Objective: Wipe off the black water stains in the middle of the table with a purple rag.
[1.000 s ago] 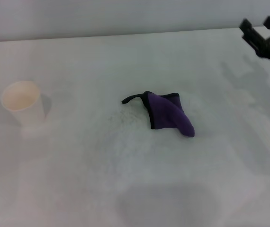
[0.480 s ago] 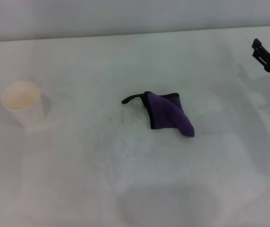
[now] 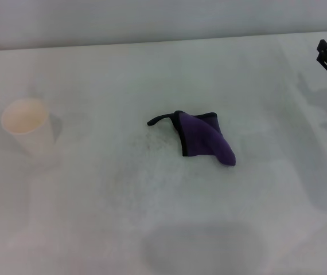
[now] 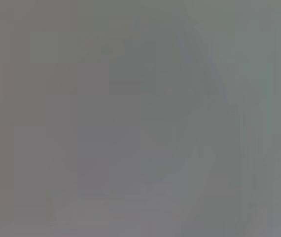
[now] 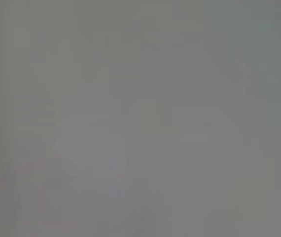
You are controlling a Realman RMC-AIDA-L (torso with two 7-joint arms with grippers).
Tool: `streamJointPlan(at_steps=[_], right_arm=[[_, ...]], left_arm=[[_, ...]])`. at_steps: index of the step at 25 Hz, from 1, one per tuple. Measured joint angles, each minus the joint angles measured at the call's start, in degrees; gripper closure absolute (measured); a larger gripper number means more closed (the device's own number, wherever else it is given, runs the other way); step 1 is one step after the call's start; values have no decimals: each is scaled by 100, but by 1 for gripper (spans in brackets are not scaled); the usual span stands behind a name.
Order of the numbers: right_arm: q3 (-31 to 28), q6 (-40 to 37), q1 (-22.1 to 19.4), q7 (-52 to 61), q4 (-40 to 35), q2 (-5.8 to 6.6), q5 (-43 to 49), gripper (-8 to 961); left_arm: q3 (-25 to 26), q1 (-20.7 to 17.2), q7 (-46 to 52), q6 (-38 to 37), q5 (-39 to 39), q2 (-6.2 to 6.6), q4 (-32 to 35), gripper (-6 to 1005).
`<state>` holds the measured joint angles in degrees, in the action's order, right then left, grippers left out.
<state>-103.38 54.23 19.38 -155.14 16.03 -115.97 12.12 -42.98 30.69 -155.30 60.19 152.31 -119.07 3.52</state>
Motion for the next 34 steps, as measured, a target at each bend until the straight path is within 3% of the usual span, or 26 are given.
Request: streamJointPlan(at_steps=[10, 34], right_arm=[[70, 9, 66, 23, -41, -5, -7, 138], [24, 53, 23, -44, -40, 13, 12, 134]], left_arm=[[1, 0, -167, -1046, 333, 3, 192, 113], [9, -146, -193, -1268, 695, -12, 267, 112]])
